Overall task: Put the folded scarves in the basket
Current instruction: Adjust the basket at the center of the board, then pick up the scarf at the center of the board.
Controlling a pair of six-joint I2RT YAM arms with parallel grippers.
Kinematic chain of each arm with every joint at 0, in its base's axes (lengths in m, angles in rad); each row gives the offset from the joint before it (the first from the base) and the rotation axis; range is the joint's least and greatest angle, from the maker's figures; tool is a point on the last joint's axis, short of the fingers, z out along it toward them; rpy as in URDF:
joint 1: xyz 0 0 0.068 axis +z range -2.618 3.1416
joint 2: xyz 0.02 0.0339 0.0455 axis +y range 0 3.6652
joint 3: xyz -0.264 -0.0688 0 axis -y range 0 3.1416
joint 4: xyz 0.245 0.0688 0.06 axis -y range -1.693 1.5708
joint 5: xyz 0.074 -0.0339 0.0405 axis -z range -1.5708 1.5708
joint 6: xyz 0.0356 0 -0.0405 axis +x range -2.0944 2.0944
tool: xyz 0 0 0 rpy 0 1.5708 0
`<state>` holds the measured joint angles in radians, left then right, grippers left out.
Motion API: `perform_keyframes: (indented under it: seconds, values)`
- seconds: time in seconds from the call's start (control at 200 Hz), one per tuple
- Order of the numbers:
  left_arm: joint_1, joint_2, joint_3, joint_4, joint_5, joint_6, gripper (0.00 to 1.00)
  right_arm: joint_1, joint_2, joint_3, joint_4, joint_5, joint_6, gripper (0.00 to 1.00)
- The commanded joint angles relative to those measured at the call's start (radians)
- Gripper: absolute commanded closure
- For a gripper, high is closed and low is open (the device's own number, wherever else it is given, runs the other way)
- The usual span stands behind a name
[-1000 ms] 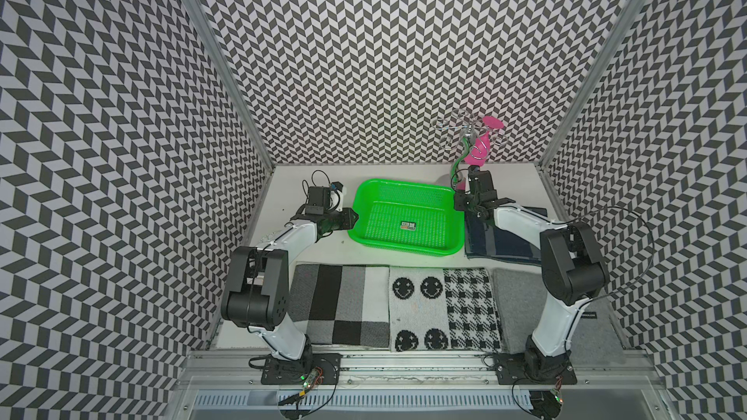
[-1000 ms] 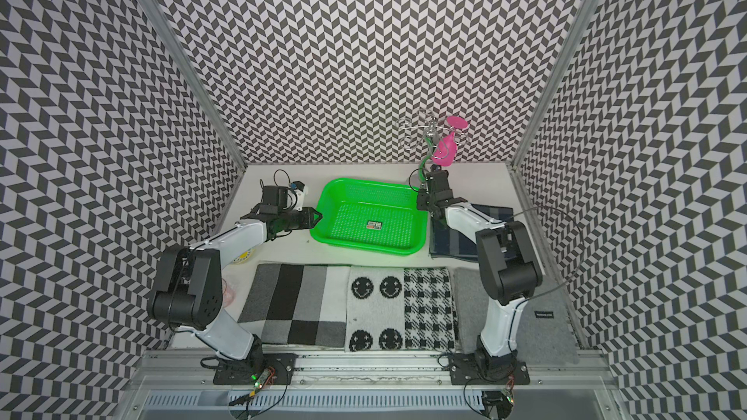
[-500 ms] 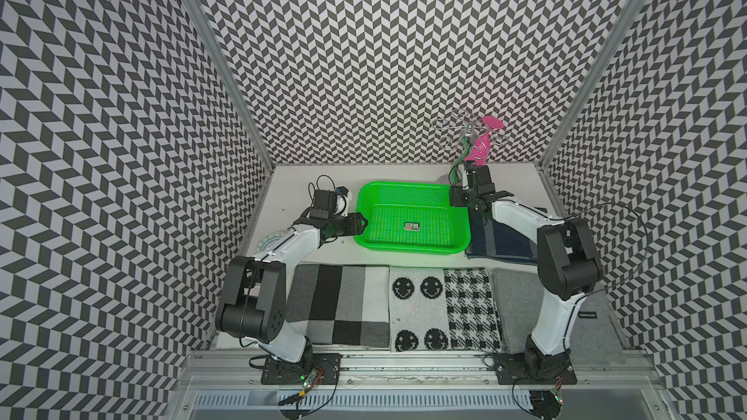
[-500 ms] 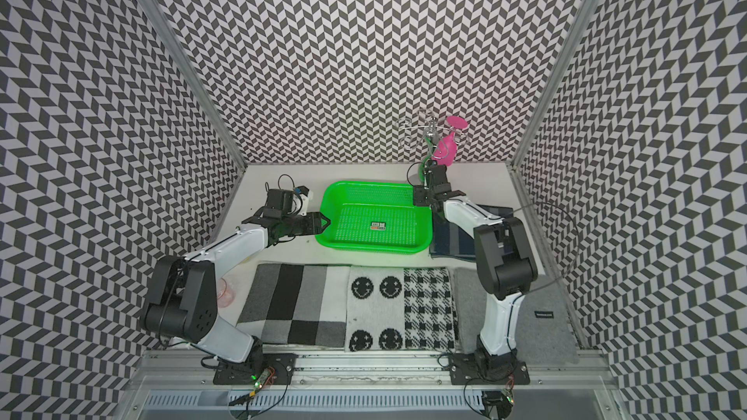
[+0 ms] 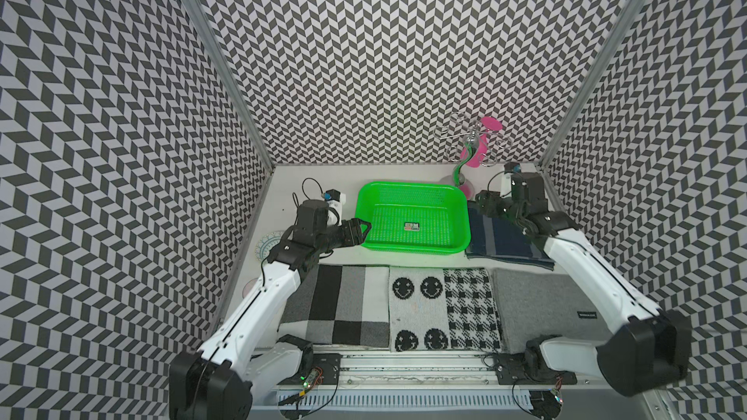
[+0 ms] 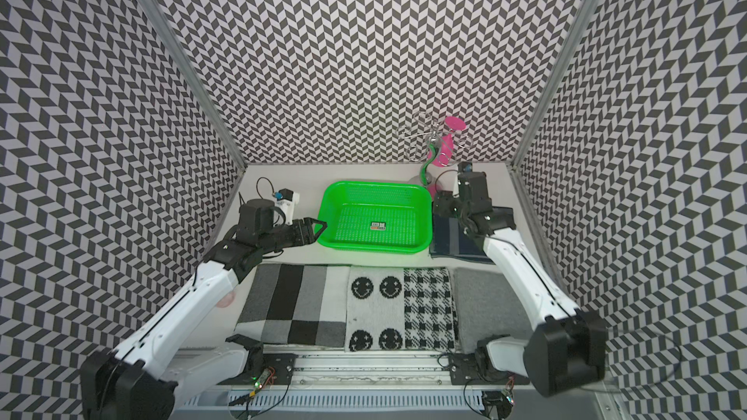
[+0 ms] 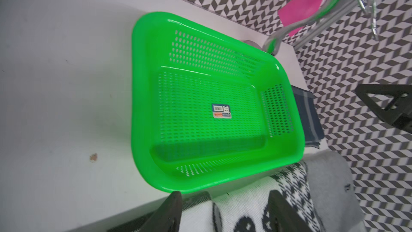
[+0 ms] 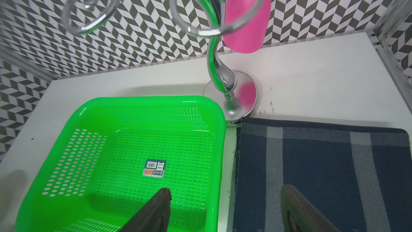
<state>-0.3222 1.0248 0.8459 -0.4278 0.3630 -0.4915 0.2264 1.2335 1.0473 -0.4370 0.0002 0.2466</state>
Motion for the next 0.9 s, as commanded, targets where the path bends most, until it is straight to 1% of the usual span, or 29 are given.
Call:
perform_keyframes:
  seconds: [0.0, 0.095, 0.2, 0.275, 0.376, 0.431, 0.476, 0.516, 0.576, 0.661, 0.776, 0.831, 0.891]
  values:
    - [-0.059, -0.075, -0.061, -0.105, 0.03, -0.104, 0.36, -0.002, -0.04, -0.073, -0.035, -0.082, 0.015, 0.18]
    - [-0.129, -0.154, -0.115, -0.133, 0.022, -0.163, 0.36, -0.003, -0.02, -0.084, -0.059, -0.049, 0.012, 0.18]
    - [-0.195, -0.214, -0.194, -0.113, 0.055, -0.241, 0.38, -0.004, 0.001, -0.081, -0.13, -0.09, 0.007, 0.19]
    - [-0.266, -0.239, -0.234, -0.102, 0.036, -0.29, 0.38, -0.004, -0.045, -0.121, -0.133, -0.11, 0.021, 0.19]
    - [-0.356, -0.265, -0.253, -0.089, 0.008, -0.351, 0.36, -0.004, -0.116, -0.162, -0.15, -0.096, 0.03, 0.19]
    - [-0.399, -0.275, -0.274, -0.058, -0.001, -0.391, 0.35, -0.004, -0.146, -0.179, -0.167, -0.138, 0.043, 0.19]
    - [-0.435, -0.269, -0.3, -0.022, 0.0, -0.427, 0.34, -0.004, -0.167, -0.194, -0.176, -0.193, 0.042, 0.19]
    - [-0.465, -0.259, -0.322, 0.016, 0.006, -0.465, 0.34, -0.003, -0.181, -0.207, -0.19, -0.218, 0.06, 0.19]
    - [-0.533, -0.24, -0.34, 0.074, -0.016, -0.507, 0.34, -0.004, -0.194, -0.223, -0.202, -0.235, 0.066, 0.18]
    - [-0.604, -0.187, -0.316, 0.07, -0.073, -0.516, 0.34, -0.004, -0.201, -0.223, -0.217, -0.24, 0.073, 0.18]
    - [-0.631, -0.11, -0.316, 0.07, -0.091, -0.515, 0.32, -0.003, -0.194, -0.204, -0.254, -0.25, 0.068, 0.19]
    - [-0.638, -0.094, -0.321, 0.072, -0.127, -0.512, 0.31, -0.004, -0.197, -0.206, -0.265, -0.252, 0.069, 0.19]
    - [-0.637, -0.085, -0.307, 0.035, -0.177, -0.488, 0.31, -0.004, -0.21, -0.218, -0.273, -0.257, 0.072, 0.19]
